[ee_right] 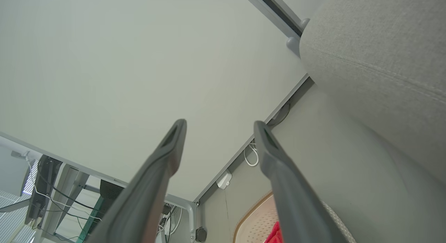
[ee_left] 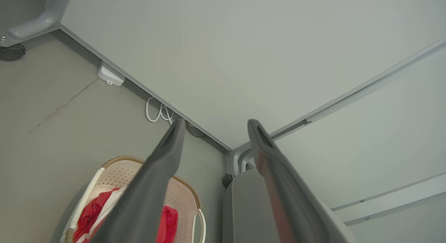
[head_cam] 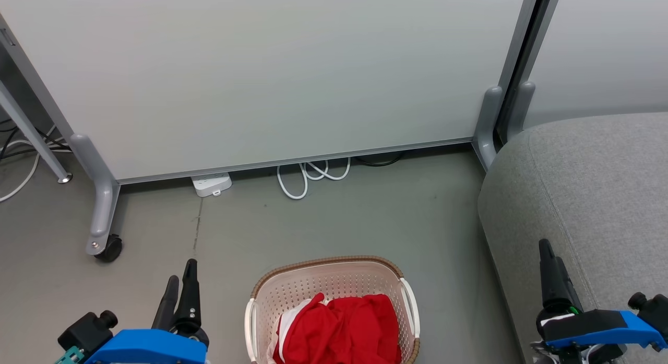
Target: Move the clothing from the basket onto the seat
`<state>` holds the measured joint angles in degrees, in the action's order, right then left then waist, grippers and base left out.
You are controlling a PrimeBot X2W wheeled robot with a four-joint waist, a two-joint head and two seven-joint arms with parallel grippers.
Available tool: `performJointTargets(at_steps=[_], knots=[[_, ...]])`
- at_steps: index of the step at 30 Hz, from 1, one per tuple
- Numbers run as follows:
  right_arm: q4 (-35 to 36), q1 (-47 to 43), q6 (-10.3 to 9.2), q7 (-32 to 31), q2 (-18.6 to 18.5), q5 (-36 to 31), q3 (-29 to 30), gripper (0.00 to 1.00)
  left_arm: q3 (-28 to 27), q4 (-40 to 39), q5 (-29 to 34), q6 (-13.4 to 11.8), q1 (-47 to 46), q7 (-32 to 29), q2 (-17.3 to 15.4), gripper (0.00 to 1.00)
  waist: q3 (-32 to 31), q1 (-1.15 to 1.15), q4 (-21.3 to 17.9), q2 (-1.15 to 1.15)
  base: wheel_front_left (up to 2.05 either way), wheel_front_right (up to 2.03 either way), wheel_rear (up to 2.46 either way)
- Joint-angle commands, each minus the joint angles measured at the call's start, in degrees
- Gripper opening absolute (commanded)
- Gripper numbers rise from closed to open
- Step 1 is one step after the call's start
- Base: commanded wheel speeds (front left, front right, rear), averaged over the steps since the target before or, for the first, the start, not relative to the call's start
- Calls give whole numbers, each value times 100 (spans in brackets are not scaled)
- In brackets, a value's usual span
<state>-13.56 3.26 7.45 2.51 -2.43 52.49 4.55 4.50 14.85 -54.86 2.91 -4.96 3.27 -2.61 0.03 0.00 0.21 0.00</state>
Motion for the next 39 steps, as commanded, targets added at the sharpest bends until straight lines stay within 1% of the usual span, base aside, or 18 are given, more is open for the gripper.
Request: performJointTargets(at_steps=[1, 8, 23, 39], knots=[[105, 116, 4, 18, -28, -179, 8, 100, 41, -61, 152, -24, -184, 52, -55, 100, -2, 0, 1, 0, 0, 0, 0], [215, 98, 3, 15, -31, -921, 35, 100, 198, -39, 738, -38, -206, 182, -63, 100, -15, 0, 7, 0, 0, 0, 0], [375, 49, 4, 39, -39, -2142, 18, 100, 439, 13, 1770, -51, -258, 440, -66, 100, -30, 0, 16, 0, 0, 0, 0], [536, -38, 4, 67, -45, -3239, 110, 100, 611, 109, 2581, -39, -296, 674, -56, 100, -72, 0, 48, 0, 0, 0, 0]])
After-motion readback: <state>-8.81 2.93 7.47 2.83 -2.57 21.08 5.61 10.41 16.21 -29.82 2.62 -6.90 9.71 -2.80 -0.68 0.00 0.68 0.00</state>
